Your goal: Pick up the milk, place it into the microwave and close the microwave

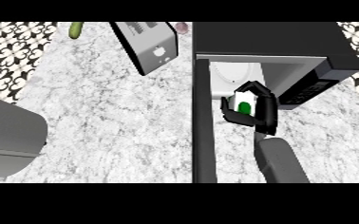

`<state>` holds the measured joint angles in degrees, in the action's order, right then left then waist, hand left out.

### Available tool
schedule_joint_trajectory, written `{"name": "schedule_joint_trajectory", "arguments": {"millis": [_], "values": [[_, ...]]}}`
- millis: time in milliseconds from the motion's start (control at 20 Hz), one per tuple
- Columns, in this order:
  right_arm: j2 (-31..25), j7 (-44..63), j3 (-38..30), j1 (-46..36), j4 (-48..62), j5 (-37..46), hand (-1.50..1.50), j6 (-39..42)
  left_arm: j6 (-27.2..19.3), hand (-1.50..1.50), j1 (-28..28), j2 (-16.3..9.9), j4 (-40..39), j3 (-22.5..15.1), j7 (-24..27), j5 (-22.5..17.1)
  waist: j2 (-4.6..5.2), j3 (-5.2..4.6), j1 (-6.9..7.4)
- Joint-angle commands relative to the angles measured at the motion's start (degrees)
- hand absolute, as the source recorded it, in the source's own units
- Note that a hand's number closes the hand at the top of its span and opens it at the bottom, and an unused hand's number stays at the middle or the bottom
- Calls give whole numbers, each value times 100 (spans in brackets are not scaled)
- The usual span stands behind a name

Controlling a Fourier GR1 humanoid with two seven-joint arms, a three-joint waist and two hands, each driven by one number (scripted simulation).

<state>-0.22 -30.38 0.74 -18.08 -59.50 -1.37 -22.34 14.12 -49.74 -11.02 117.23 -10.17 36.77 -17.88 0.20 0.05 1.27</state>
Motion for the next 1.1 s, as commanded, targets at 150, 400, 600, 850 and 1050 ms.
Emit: {"name": "schedule_joint_trajectory", "arguments": {"millis": [150,400,600,850,1050], "values": [[-212,-784,-731,-1199,2237,-21,150,-94,133,-150,-225,-49,52,2,30,7,28,5,79],[-461,-903,-932,-2004,3417,240,150,-545,349,-150,136,-262,-236,439,-16,-327,59,5,140],[-665,-1102,-1037,-2441,4121,322,150,-541,354,-150,-46,-237,57,285,-12,-208,101,15,265],[-1005,-1390,-1068,-2660,4540,508,150,-832,275,-150,133,-79,-68,125,-57,-129,155,20,359],[-1245,-1576,-1020,-2911,4704,687,150,-1151,292,-150,346,-151,-104,163,-198,-150,201,24,397]]}}
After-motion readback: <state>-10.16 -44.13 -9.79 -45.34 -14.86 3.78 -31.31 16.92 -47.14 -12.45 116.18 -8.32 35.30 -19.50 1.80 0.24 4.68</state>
